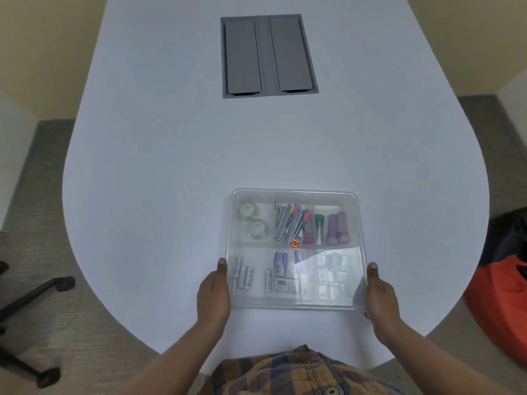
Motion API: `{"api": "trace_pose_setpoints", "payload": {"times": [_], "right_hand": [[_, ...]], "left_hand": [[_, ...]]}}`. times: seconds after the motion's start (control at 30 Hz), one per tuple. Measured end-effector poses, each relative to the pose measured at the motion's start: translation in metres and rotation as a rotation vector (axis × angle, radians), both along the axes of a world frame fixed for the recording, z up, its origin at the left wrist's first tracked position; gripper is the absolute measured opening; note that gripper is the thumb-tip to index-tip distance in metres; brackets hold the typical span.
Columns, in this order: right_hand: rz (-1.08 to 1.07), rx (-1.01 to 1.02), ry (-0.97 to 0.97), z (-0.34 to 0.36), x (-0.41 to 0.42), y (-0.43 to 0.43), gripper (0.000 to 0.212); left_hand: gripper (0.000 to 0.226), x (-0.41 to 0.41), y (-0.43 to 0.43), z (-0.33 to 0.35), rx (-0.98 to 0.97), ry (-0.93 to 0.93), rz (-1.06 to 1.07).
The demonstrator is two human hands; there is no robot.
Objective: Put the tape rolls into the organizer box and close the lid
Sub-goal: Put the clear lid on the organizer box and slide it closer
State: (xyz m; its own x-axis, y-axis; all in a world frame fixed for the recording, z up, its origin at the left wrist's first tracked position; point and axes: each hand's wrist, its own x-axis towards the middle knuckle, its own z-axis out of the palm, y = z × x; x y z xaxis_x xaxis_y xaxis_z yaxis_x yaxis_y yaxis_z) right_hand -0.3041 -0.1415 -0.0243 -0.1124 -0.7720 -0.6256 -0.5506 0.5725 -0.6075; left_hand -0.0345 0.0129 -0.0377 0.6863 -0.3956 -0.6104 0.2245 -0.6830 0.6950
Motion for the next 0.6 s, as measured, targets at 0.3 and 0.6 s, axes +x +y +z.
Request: {"api": "trace_pose_setpoints", "payload": {"times": [0.3,0.6], "right_hand": [[-0.170,0.067,-0.037,-0.013,0.002,0.002,0.062],[-0.085,-0.125,0.070,-0.023,0.003,0.004,0.067]], "left_hand": [[0.072,-0.011,-0.002,-0.010,0.032,-0.040,0.190],[0.091,-0.009,0.000,-0.014,0.005,-0.120,0.073]]}}
